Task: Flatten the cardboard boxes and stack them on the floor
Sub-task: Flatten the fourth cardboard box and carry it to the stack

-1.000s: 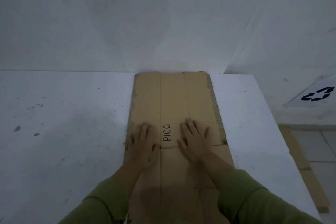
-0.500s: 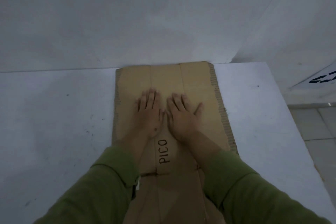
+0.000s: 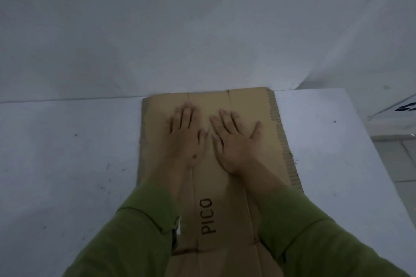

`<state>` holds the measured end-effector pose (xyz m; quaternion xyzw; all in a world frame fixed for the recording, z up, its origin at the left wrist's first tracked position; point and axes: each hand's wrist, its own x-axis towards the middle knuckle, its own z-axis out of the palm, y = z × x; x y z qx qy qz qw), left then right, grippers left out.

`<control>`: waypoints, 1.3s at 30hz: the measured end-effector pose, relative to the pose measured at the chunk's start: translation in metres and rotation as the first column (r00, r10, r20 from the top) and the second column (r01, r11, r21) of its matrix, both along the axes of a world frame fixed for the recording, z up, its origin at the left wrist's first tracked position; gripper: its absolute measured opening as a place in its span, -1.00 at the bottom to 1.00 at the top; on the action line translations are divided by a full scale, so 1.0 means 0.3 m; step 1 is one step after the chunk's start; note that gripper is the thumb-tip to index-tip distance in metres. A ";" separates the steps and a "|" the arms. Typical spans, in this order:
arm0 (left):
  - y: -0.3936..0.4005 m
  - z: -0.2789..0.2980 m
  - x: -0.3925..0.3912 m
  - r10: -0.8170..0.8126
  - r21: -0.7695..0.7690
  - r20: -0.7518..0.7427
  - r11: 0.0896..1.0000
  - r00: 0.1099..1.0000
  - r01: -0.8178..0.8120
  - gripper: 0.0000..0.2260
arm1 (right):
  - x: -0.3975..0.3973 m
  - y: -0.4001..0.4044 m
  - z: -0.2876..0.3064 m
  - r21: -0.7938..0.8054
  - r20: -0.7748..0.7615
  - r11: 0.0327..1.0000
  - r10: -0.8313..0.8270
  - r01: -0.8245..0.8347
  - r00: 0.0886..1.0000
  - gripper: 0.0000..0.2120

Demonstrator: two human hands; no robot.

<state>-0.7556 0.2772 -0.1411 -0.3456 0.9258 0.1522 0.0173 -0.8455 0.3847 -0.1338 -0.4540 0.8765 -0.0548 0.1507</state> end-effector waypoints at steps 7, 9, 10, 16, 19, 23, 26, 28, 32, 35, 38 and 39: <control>0.025 0.011 0.020 0.032 0.002 0.020 0.999 0.999 -0.032 -0.45 | 0.007 0.010 0.019 0.029 0.006 0.999 0.016 -0.016 1.000 -0.51; 0.077 0.022 0.062 0.046 0.018 0.056 0.999 0.997 -0.047 -0.45 | 0.026 0.040 0.023 0.031 0.023 0.999 0.010 -0.011 1.000 -0.50; 0.113 0.028 0.094 0.046 0.036 0.076 0.998 0.996 -0.049 -0.45 | 0.042 0.065 0.025 0.033 0.041 0.999 -0.002 0.000 0.999 -0.49; 0.375 0.039 0.324 -0.014 0.089 0.098 0.996 0.995 0.006 -0.39 | 0.230 0.310 0.009 0.007 0.002 0.999 -0.043 0.043 0.999 -0.35; 0.510 0.009 0.429 0.001 0.002 0.115 1.000 0.993 -0.001 -0.41 | 0.323 0.435 -0.010 0.006 -0.064 0.998 -0.059 0.059 0.996 -0.39; 0.557 -0.020 0.468 0.028 -0.050 0.102 0.998 0.994 -0.023 -0.44 | 0.363 0.469 -0.026 0.006 -0.128 0.995 -0.099 0.101 0.987 -0.44; 0.551 -0.009 0.456 0.024 -0.063 0.087 0.998 0.996 -0.019 -0.43 | 0.356 0.459 -0.031 0.004 -0.120 0.996 -0.090 0.091 0.989 -0.43; 0.554 -0.010 0.453 0.023 -0.074 0.073 0.997 0.997 -0.018 -0.45 | 0.354 0.461 -0.028 0.028 -0.099 0.996 -0.082 0.085 0.992 -0.41; 0.558 0.002 0.450 0.035 -0.079 0.038 0.996 0.999 -0.032 -0.45 | 0.352 0.463 -0.020 0.029 -0.086 0.997 -0.067 0.070 0.994 -0.39; 0.556 0.007 0.444 0.017 0.010 0.083 1.000 0.996 -0.018 -0.46 | 0.348 0.456 -0.006 0.077 -0.042 0.995 -0.064 0.067 0.997 -0.39; 0.565 0.023 0.464 -0.001 0.001 0.135 1.000 0.991 0.001 -0.41 | 0.356 0.475 0.031 0.111 0.002 0.993 -0.050 0.050 0.999 -0.41; 0.575 0.027 0.479 -0.016 0.017 0.159 1.000 0.987 0.014 -0.43 | 0.363 0.488 0.048 0.114 0.027 0.993 -0.040 0.036 0.999 -0.43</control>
